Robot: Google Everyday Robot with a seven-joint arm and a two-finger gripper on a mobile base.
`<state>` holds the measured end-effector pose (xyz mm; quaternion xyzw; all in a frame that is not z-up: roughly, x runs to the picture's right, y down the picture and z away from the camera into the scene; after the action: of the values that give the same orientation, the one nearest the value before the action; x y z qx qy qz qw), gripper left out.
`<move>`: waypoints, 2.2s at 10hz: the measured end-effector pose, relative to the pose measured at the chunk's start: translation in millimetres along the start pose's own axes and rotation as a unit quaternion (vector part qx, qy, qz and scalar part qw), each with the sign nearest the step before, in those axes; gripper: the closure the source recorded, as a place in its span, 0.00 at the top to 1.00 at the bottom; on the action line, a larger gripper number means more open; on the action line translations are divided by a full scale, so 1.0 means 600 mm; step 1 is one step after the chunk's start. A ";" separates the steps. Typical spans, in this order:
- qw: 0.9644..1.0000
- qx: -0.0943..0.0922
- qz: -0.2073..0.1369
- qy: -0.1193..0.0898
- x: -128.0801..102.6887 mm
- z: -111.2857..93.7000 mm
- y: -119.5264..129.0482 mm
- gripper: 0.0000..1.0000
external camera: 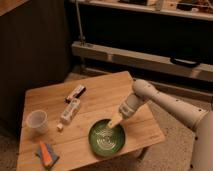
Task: Pick up the ceramic bowl
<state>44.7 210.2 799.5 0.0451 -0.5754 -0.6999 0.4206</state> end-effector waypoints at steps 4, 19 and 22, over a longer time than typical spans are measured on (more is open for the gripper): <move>1.000 0.004 0.003 -0.014 -0.008 0.023 -0.002 0.53; 0.999 0.000 0.032 0.009 -0.028 0.064 0.040 0.00; 0.999 0.000 0.033 0.008 -0.028 0.064 0.039 0.00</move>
<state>46.6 250.9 825.0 0.0323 -0.5731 -0.6854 0.4480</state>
